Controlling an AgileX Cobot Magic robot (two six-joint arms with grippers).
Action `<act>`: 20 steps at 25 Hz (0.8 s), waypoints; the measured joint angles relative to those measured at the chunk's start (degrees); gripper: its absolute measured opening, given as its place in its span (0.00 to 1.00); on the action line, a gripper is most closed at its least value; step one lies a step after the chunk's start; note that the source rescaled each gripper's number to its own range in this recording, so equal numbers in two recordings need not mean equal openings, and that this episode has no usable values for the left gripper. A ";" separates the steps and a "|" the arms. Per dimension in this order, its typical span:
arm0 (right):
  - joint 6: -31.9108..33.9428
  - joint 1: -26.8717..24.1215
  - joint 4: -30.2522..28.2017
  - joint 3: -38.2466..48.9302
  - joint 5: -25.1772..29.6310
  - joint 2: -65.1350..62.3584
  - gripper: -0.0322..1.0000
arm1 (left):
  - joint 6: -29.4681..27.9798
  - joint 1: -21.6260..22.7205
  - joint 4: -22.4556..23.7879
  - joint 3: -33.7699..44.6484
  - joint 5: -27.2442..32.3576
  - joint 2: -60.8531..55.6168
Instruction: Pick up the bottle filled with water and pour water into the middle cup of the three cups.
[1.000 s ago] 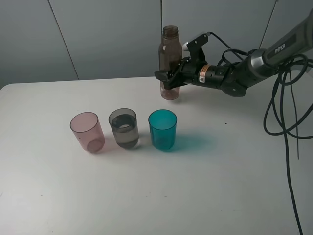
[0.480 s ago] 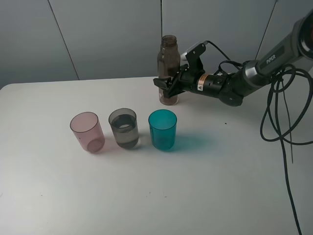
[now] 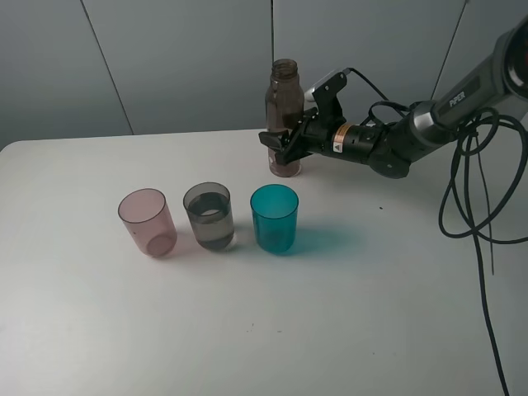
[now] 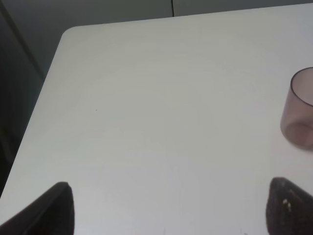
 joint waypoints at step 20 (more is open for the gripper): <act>2.57 0.00 -2.50 3.72 8.54 -7.43 1.00 | 0.00 0.00 0.00 0.00 0.00 0.00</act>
